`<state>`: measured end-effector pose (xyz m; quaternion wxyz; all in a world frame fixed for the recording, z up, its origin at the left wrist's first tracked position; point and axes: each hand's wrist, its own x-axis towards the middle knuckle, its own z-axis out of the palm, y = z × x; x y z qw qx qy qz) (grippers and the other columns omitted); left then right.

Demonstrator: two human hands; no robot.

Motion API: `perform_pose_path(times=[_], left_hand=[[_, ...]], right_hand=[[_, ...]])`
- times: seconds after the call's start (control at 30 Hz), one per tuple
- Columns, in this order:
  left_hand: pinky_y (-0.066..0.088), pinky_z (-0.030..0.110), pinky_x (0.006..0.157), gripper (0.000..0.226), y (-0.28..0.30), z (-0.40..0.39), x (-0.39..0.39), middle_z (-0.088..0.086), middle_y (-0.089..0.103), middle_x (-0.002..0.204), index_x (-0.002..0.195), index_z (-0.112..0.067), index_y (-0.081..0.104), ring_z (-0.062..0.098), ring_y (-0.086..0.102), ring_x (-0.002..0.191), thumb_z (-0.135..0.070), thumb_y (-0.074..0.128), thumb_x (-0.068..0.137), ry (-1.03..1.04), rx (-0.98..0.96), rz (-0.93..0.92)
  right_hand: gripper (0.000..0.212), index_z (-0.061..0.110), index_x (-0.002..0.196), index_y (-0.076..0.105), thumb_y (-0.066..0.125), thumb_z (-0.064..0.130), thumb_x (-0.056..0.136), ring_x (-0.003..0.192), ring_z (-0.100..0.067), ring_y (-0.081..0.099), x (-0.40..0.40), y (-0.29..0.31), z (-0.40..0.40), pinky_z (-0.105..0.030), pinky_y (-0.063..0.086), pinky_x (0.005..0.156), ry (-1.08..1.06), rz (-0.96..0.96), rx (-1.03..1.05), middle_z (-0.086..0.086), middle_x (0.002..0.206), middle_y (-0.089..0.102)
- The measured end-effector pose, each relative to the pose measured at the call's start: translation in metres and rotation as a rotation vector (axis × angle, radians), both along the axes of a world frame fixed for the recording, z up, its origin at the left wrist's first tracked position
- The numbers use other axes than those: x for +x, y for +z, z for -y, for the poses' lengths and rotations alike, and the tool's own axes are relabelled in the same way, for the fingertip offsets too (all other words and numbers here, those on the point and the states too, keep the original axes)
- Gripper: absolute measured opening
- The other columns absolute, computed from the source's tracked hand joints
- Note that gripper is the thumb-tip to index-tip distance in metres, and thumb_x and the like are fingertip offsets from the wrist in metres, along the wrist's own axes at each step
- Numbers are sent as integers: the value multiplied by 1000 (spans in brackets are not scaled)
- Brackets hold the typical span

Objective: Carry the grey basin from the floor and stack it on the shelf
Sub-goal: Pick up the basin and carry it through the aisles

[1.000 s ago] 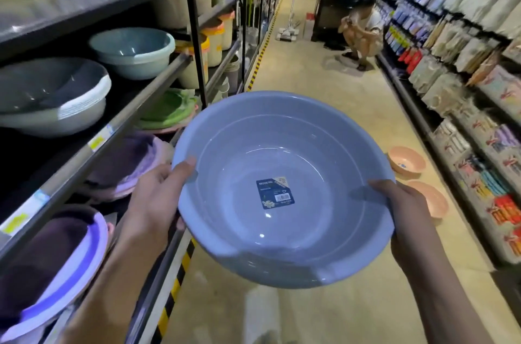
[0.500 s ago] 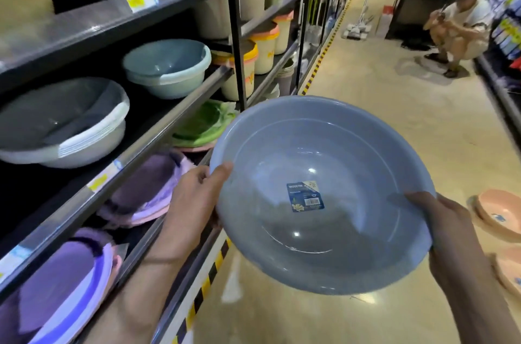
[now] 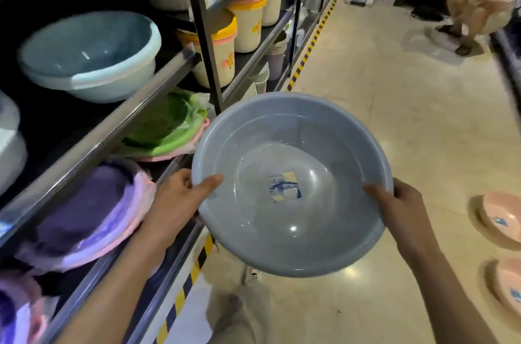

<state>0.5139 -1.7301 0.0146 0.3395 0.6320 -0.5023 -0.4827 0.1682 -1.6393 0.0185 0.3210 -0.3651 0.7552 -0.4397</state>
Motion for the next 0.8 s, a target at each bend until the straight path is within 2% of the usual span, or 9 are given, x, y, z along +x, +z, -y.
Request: perform_pose_path(times=[0.07, 0.2, 0.33, 0.4, 0.5, 0.63, 0.67, 0.73, 0.8], left_hand=[[53, 27, 40, 55, -24, 38, -10, 1, 79, 79, 97, -16, 69, 15, 76, 61, -59, 82, 64, -37, 44, 50], [55, 28, 44, 41, -70, 107, -31, -2, 77, 79, 92, -24, 66, 15, 76, 68, -54, 81, 68, -63, 87, 147], [53, 19, 47, 25, -115, 164, -55, -2, 74, 92, 95, -22, 64, 14, 72, 78, -37, 79, 82, -118, 131, 232], [55, 25, 56, 29, -139, 184, -68, 1, 73, 94, 102, -16, 66, 14, 69, 80, -36, 78, 83, -122, 145, 284], [58, 34, 72, 38, -192, 203, -86, 4, 73, 103, 115, -12, 64, 19, 70, 89, -31, 78, 85, -120, 202, 287], [62, 49, 81, 50, -284, 211, -101, 7, 72, 114, 132, -14, 58, 27, 71, 100, -26, 78, 87, -94, 317, 210], [63, 45, 78, 50, -308, 213, -103, 5, 73, 112, 131, -15, 60, 24, 71, 99, -28, 79, 86, -81, 332, 223], [60, 27, 59, 44, -357, 217, -107, -2, 73, 100, 121, -15, 63, 7, 73, 83, -30, 81, 84, -39, 353, 220], [51, 12, 46, 39, -405, 217, -111, -10, 70, 93, 116, -17, 63, 2, 72, 73, -29, 81, 84, -6, 378, 208]], right_hand=[[12, 18, 80, 70, 65, 28, 83, 71, -26, 68, -10, -21, 36, -39, 51, 60, 35, -60, 62, -3, 76, 73], [13, 19, 90, 67, 63, 31, 85, 77, -20, 67, -31, -64, 100, -30, 46, 57, 63, -124, 170, 0, 83, 72], [12, 17, 97, 66, 62, 25, 89, 80, -16, 65, -54, -111, 152, -30, 46, 59, 59, -179, 228, 2, 89, 70], [15, 17, 103, 65, 62, 24, 90, 83, -17, 65, -66, -138, 174, -30, 48, 61, 92, -201, 266, 1, 93, 70], [31, 18, 106, 62, 57, 38, 83, 78, -11, 61, -84, -191, 205, -24, 43, 56, 143, -222, 311, 1, 93, 66], [49, 12, 114, 63, 53, 40, 76, 83, -26, 59, -106, -277, 234, -28, 42, 61, 208, -254, 332, -5, 97, 64], [49, 10, 115, 63, 53, 40, 77, 84, -28, 60, -110, -300, 239, -31, 45, 63, 223, -251, 343, -6, 98, 64], [49, 8, 114, 63, 54, 40, 78, 86, -30, 60, -119, -346, 251, -37, 50, 69, 250, -243, 361, -8, 99, 65], [45, 8, 109, 63, 53, 39, 78, 85, -30, 59, -123, -390, 263, -34, 46, 66, 271, -246, 393, -9, 96, 65]])
